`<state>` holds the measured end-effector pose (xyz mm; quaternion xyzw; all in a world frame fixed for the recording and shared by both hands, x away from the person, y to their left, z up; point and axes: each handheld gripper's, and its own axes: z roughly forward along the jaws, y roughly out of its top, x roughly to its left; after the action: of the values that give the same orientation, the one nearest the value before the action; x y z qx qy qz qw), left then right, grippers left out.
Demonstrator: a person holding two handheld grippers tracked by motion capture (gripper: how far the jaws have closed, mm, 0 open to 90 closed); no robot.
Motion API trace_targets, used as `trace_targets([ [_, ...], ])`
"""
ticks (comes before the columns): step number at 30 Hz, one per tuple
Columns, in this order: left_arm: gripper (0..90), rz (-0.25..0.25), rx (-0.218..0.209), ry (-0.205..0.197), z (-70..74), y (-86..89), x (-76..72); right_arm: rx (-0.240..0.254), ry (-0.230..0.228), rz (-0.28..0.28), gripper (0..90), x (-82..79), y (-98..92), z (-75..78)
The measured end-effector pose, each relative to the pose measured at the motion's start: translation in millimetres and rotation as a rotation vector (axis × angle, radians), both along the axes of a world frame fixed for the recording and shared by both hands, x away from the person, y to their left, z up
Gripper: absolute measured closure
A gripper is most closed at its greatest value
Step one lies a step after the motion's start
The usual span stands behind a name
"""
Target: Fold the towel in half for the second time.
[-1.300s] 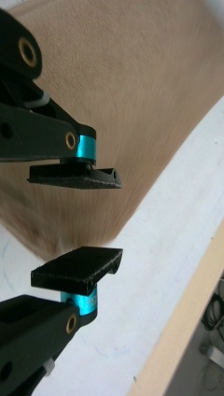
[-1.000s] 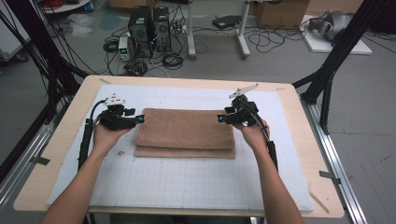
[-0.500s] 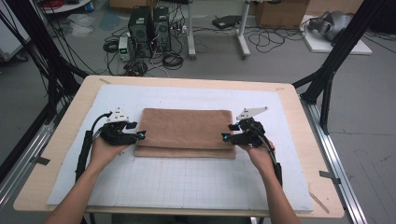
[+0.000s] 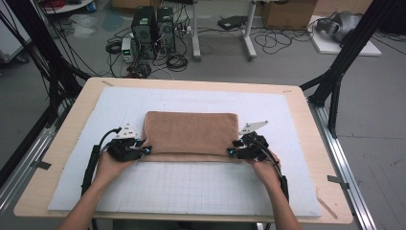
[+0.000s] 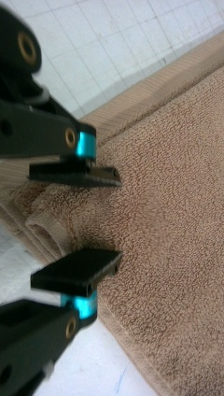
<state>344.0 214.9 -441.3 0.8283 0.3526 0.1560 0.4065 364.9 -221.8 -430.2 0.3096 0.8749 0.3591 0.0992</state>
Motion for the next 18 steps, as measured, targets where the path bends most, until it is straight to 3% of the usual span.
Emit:
trace_targets([
  [8, 82.9, 0.015, -0.041, 0.009, 5.5, 4.0, -2.3, 0.046, 0.017, 0.006, 80.6, 1.5, -3.8, 1.9],
  [13, 83.5, 0.013, -0.095, -0.016, 17.7, 10.0, -9.2, 0.071, -0.007, 0.023, 81.9, -3.8, -7.0, 14.4],
  [18, 83.3, -0.005, -0.114, -0.031, 26.2, 13.4, -16.7, 0.077, -0.031, 0.042, 81.8, -11.8, -10.5, 30.7],
])
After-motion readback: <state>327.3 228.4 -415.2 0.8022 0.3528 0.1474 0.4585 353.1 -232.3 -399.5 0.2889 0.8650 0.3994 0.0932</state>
